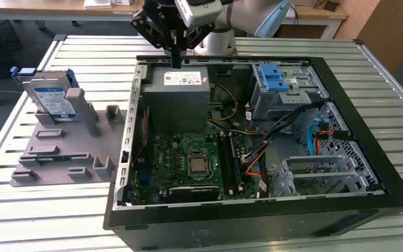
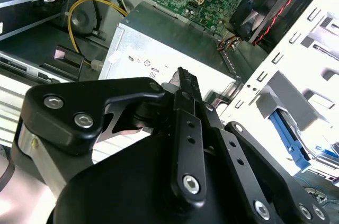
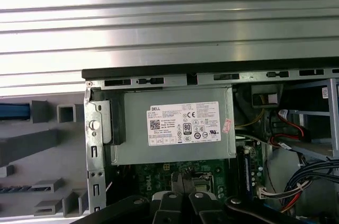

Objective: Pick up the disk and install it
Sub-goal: 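Reach for the disk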

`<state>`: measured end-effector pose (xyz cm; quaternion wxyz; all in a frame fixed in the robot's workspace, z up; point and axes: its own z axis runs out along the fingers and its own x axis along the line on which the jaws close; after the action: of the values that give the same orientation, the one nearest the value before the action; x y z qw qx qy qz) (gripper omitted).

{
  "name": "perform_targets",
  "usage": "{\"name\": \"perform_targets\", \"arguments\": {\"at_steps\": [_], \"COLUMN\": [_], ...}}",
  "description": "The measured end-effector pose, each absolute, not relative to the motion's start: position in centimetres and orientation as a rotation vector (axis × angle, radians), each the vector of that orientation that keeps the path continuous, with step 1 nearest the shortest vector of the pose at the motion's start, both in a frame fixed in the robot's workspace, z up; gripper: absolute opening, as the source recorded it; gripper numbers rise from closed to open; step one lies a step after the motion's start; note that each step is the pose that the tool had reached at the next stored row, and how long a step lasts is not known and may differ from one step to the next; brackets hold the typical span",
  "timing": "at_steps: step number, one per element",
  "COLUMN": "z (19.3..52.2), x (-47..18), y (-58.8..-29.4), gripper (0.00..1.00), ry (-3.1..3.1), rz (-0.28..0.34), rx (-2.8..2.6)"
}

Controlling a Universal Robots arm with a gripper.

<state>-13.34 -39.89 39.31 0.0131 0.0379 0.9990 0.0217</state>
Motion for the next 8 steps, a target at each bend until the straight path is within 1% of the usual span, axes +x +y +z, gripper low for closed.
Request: {"name": "perform_targets", "arguments": {"at_steps": [8], "z": [39.31], "x": [-13.53], "y": [-39.89], "gripper": [0.11], "ry": [3.112], "rz": [0.068], "rx": [0.118]}}
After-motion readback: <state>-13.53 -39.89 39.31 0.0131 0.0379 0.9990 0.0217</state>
